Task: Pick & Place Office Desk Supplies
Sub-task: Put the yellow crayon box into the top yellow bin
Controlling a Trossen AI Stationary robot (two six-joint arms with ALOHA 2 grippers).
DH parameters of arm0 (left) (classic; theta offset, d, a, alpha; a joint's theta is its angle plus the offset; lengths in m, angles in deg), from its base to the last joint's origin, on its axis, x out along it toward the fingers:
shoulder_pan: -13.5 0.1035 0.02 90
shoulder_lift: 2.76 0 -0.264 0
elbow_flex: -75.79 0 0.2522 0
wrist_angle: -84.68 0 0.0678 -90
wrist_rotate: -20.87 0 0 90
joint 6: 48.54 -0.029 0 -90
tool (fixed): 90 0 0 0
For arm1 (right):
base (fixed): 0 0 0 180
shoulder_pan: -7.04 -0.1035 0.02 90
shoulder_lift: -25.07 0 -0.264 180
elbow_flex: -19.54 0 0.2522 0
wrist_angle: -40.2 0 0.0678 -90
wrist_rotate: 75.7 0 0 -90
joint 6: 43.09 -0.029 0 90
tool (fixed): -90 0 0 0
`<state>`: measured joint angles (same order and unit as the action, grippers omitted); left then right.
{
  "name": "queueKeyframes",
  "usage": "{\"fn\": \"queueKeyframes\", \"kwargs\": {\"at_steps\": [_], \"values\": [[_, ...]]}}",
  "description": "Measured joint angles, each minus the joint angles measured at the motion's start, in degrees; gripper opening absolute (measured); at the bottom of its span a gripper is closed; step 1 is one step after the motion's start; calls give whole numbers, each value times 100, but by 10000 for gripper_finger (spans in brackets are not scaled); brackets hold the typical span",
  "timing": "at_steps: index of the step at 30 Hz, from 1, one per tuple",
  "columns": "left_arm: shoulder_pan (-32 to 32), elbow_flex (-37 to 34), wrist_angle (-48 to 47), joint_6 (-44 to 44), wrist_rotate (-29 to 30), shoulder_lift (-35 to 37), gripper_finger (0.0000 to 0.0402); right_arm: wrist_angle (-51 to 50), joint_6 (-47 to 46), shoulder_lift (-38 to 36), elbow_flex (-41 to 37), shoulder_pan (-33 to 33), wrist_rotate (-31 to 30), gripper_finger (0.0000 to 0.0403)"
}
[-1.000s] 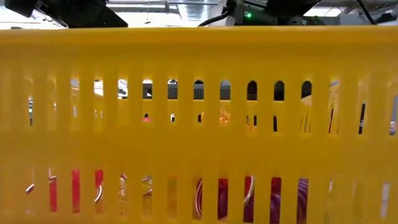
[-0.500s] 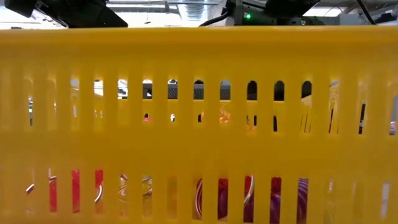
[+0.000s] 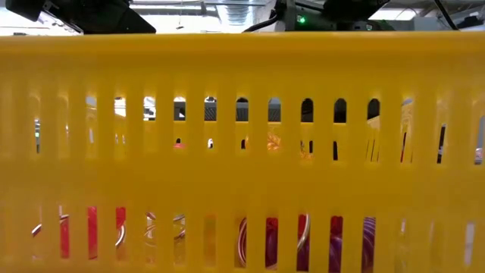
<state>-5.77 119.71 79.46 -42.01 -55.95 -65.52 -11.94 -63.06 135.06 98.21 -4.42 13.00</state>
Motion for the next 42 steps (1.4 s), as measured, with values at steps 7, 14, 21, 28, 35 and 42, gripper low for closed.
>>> {"fn": "queueKeyframes", "kwargs": {"at_steps": [7, 14, 21, 28, 35, 42], "values": [[0, 0, 0, 0, 1, 0, 280, -265, 51, 26, 195, 4, 26, 338], [0, 0, 0, 0, 1, 0, 280, -357, 109, 35, 307, 65, 42, 337], [0, 0, 0, 2, -1, 0, 280, -400, 127, 35, 315, 66, 39, 337], [0, 0, 0, 0, 1, 0, 280, -414, 169, 33, 317, 70, 33, 337], [0, 0, 0, 1, 0, 0, 280, -423, 197, 31, 317, 72, 22, 332], [0, 0, 0, 0, 0, 0, 280, -410, 197, 28, 317, 72, 15, 335]]}}
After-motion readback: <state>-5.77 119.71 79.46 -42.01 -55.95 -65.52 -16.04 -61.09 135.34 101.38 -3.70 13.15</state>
